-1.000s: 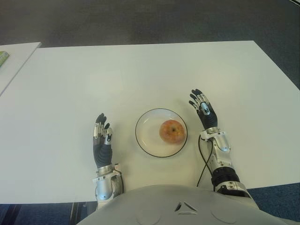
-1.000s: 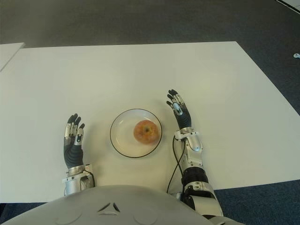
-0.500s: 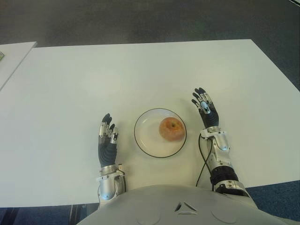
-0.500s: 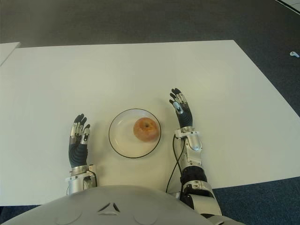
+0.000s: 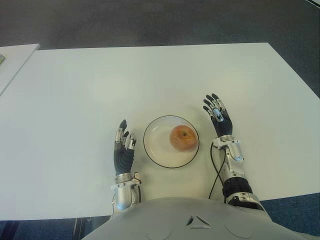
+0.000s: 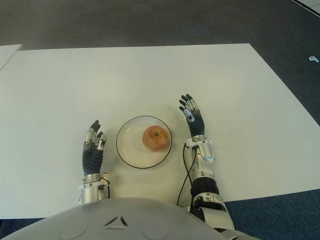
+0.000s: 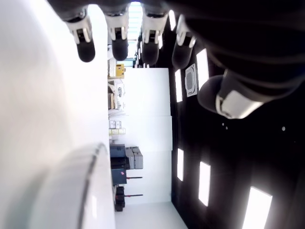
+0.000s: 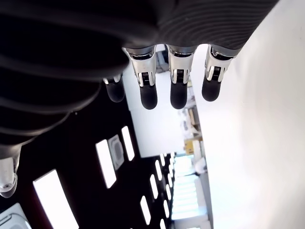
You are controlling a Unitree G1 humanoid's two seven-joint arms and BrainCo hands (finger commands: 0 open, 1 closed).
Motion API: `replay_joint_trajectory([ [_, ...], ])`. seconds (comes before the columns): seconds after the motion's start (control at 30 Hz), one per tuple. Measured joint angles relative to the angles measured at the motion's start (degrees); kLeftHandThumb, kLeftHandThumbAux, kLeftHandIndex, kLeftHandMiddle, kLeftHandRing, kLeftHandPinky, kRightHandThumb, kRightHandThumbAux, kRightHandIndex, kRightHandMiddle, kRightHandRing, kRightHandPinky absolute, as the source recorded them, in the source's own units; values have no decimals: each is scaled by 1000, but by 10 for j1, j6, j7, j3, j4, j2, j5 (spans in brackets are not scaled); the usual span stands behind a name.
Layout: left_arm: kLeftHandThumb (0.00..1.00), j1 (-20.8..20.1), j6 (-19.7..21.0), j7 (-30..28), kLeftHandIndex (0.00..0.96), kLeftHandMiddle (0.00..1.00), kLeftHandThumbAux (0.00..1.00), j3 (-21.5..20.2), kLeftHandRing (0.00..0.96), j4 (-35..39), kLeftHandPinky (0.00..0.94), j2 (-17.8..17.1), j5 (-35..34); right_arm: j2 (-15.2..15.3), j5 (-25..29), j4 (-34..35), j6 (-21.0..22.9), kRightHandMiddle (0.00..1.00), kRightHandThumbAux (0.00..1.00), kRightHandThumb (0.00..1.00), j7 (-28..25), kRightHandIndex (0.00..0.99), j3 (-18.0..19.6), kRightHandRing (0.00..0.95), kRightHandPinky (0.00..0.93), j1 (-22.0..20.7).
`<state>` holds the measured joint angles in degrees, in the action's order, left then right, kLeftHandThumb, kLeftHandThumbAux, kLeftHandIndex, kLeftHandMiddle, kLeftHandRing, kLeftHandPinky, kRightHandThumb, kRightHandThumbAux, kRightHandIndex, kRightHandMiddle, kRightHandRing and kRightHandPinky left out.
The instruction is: Put the apples into the plate.
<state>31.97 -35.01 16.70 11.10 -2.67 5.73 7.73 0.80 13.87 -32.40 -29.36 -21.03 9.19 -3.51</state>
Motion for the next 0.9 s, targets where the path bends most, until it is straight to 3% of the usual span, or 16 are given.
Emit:
replay_joint_trajectory([
  [0.43,57,-1,-4,0,112,78,532,6,48,6,21,0,-10,-25,-4,38,10,30,442,256,37,1,-4,5,0,24],
  [0.53,41,-4,7,12,121,69,500,-4,33,9,5,-1,14,-34,-11,74,23,7,457,242,54,0,-15,1,0,50],
  [0.7,68,-5,68,31,217,69,486,-16,15,45,0,-1,65,-40,-34,133,51,1,452,219,78,0,-39,0,0,98],
  [0.8,97,-3,136,31,277,71,485,2,5,106,0,0,88,-38,-49,165,88,0,440,205,95,0,-52,0,0,117],
  [0.9,120,-1,178,22,245,55,477,5,1,141,0,-6,97,-37,-56,194,128,0,416,193,109,0,-60,0,0,131],
])
